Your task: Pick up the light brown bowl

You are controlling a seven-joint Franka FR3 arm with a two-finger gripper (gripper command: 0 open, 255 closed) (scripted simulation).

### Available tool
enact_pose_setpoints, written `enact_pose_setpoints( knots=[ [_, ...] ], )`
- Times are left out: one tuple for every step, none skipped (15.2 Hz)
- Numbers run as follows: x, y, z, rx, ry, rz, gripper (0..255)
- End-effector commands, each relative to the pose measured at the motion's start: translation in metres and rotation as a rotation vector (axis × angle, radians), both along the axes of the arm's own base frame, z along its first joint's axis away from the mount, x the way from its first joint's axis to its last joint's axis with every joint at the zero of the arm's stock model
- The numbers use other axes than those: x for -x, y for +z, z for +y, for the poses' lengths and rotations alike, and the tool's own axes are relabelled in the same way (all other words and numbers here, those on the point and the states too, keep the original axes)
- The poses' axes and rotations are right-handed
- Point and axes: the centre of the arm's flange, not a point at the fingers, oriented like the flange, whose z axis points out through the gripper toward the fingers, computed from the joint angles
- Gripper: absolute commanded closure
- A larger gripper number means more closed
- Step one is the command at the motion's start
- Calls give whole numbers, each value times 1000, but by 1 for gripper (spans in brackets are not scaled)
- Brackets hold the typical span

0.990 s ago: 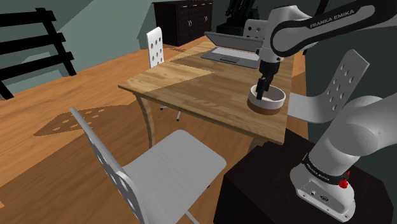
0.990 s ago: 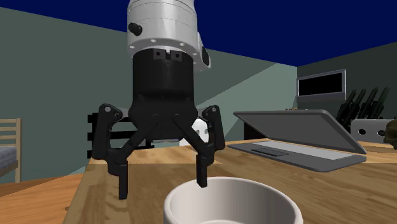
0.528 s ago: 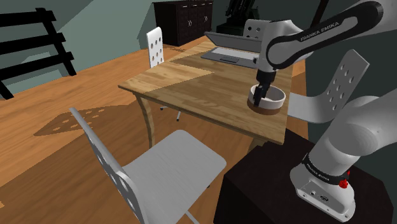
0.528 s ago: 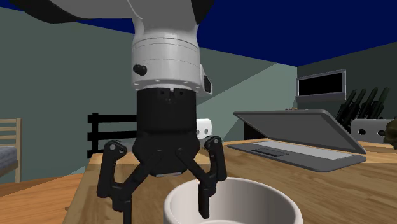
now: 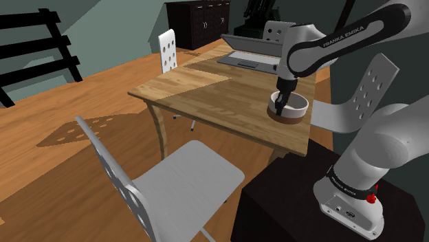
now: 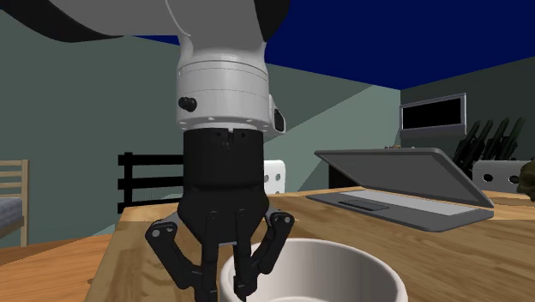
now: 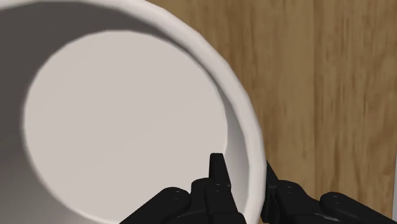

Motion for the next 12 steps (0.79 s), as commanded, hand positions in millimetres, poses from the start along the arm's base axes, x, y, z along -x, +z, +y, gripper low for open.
enact_pose_setpoints(
  knots=[
    [0,-1,0,0,-1,1,255],
    [0,-1,0,0,-1,1,255],
    [0,-1,0,0,-1,1,255],
    [0,-1,-1,0,-1,1,255],
    [0,4,-1,0,-1,1,255],
    [0,10,-1,0,-1,1,255],
    [0,15,-1,0,-1,1,255],
    [0,20,-1,0,-1,1,255],
    [0,26,-1,0,-1,1,255],
    [0,31,-1,0,-1,1,255],
    [0,36,-1,0,-1,1,255],
    [0,41,-1,0,-1,1,255]
  ],
)
